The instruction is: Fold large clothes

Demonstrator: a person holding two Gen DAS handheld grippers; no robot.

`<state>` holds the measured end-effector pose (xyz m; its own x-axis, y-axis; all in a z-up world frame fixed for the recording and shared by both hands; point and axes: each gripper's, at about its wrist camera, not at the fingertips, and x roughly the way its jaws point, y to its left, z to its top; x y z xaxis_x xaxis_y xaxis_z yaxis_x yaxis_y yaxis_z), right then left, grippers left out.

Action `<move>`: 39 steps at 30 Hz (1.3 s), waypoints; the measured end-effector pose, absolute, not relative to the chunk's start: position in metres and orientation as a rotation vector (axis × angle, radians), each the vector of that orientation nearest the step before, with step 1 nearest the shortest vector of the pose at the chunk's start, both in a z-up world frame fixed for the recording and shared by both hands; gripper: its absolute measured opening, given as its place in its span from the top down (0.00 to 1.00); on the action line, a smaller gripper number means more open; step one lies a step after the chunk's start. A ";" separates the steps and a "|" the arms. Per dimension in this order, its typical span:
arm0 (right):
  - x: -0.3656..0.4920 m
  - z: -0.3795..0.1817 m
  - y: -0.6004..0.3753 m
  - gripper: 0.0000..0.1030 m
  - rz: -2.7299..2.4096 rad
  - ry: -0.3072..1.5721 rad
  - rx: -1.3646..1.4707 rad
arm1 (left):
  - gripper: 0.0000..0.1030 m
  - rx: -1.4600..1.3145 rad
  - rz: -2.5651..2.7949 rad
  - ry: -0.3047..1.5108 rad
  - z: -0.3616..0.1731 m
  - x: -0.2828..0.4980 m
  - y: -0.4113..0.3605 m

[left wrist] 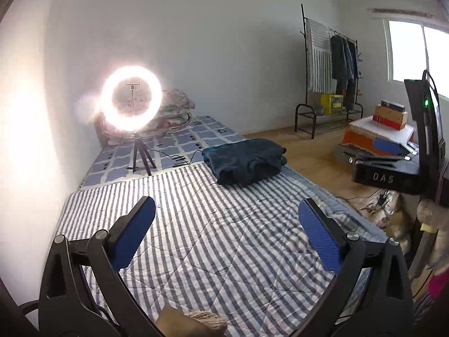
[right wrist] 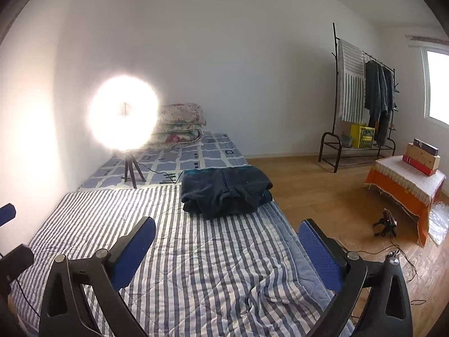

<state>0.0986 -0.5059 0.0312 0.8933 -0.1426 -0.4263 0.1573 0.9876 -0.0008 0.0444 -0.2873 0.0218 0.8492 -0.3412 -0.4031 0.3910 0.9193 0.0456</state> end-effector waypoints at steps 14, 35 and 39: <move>0.106 0.021 -0.509 0.00 -0.170 0.468 0.049 | 0.00 0.135 -0.365 0.427 0.013 0.047 -0.285; 0.107 0.019 -0.504 0.00 -0.155 0.470 0.038 | 0.00 0.118 -0.346 0.430 0.012 0.049 -0.279; 0.107 0.019 -0.504 0.00 -0.154 0.471 0.038 | 0.00 0.115 -0.347 0.431 0.012 0.049 -0.279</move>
<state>0.1069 -0.5035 0.0194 0.8796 -0.1390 -0.4549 0.1567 0.9877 0.0011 0.0485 -0.2791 0.0120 0.8507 -0.3050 -0.4280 0.3533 0.9348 0.0360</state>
